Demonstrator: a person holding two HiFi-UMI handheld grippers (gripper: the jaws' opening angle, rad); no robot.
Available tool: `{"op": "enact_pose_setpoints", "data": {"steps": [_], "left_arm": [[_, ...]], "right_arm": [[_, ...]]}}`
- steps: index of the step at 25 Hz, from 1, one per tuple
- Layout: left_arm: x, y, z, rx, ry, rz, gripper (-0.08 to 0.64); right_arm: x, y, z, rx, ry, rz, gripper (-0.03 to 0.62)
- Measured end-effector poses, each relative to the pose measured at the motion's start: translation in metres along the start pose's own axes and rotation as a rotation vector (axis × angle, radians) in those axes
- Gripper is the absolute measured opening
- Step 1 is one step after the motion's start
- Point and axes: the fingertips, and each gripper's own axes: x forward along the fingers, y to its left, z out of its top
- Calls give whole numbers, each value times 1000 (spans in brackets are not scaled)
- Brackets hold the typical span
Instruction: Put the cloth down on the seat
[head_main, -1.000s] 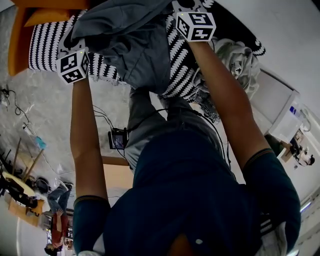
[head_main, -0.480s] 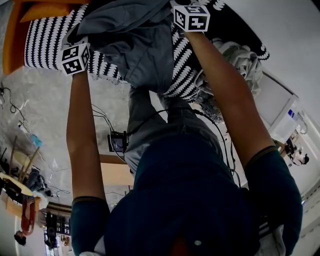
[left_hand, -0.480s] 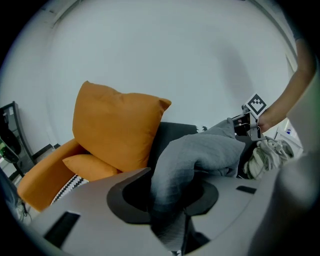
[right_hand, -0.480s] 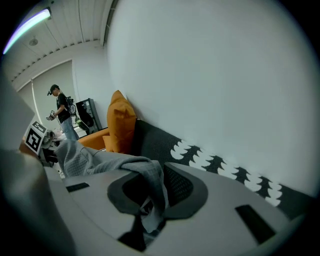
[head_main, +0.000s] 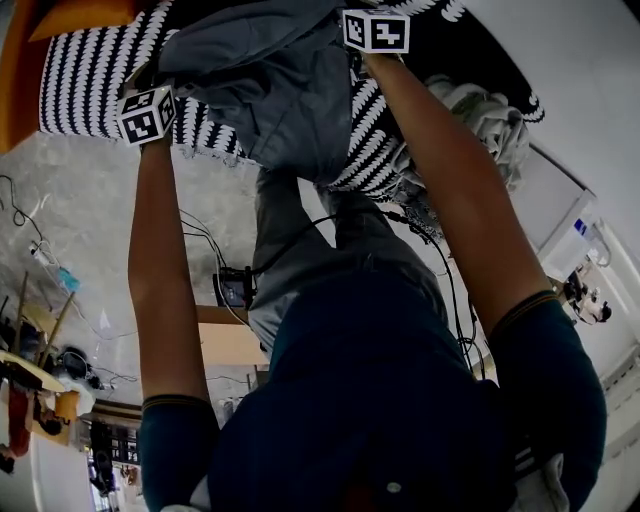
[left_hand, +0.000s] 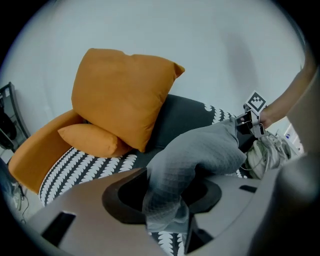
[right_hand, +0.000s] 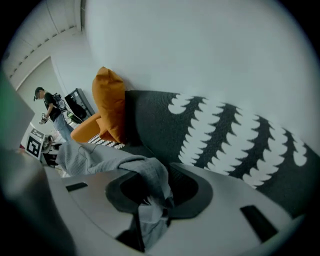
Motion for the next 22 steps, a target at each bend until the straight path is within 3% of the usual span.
{"op": "enact_pose_setpoints", "data": {"steps": [10, 22], "left_arm": [[15, 14, -63, -33, 127, -9, 167], [-30, 5, -104, -58, 173, 14, 167]], "right_arm": [[29, -13, -70, 180, 250, 22, 155], [-1, -9, -75, 194, 232, 14, 158]]}}
